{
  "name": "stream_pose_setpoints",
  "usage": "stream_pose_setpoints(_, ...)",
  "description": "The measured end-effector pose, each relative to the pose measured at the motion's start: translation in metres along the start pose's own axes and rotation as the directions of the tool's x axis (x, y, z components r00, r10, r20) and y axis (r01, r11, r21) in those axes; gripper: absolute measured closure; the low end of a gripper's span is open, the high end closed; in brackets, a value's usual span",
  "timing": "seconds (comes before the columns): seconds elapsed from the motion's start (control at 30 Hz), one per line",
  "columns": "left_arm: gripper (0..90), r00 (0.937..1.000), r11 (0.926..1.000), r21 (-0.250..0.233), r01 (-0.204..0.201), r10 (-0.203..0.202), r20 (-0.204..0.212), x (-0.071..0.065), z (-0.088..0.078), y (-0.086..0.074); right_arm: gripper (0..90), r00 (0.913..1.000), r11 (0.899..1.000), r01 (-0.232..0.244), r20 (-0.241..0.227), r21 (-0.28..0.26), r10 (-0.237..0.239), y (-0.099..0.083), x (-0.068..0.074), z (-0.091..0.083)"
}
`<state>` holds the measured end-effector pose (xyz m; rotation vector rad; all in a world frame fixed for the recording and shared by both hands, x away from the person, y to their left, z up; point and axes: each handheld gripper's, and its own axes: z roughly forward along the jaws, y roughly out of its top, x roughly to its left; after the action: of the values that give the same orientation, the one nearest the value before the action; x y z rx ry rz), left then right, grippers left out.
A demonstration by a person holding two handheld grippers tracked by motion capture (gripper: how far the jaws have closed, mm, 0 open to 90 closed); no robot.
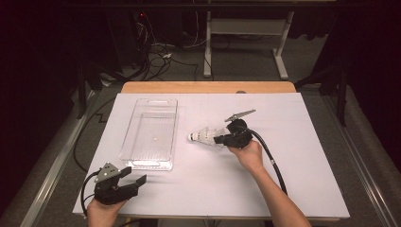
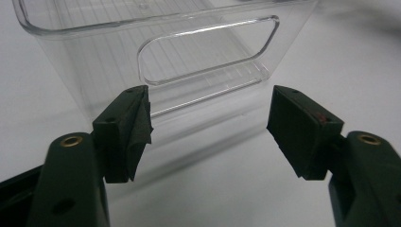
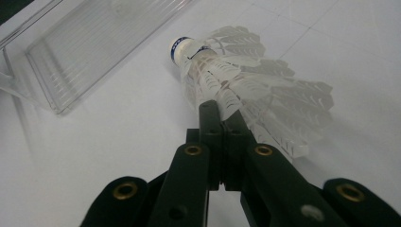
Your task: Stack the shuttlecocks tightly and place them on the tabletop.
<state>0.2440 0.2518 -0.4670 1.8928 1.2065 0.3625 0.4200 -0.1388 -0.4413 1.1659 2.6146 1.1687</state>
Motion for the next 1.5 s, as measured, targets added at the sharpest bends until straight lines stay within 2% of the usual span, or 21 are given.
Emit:
stream_pose_setpoints(0.83, 32.0, 1.0000, 1.0000, 0.003, -0.001, 0.001, -0.002, -0.0005, 0.0002, 0.0001, 89.5, 1.0000, 1.000, -0.001, 0.005, -0.002, 0.001, -0.0025, 0.0000, 0.0053)
stream_pose_setpoints(1.2, 31.9, 1.0000, 1.0000, 0.001, -0.002, 0.002, -0.001, -0.0003, -0.0002, 0.0000, 85.0, 0.9992, 1.000, 0.001, 0.040, 0.003, -0.001, -0.0048, -0.0009, 0.0047)
stream_pose_setpoints(1.5, 31.9, 1.0000, 1.0000, -0.002, 0.000, 0.000, -0.001, 0.0002, -0.0003, -0.0001, 77.2, 0.9977, 1.000, -0.008, 0.068, 0.009, 0.007, -0.0065, -0.0026, 0.0019)
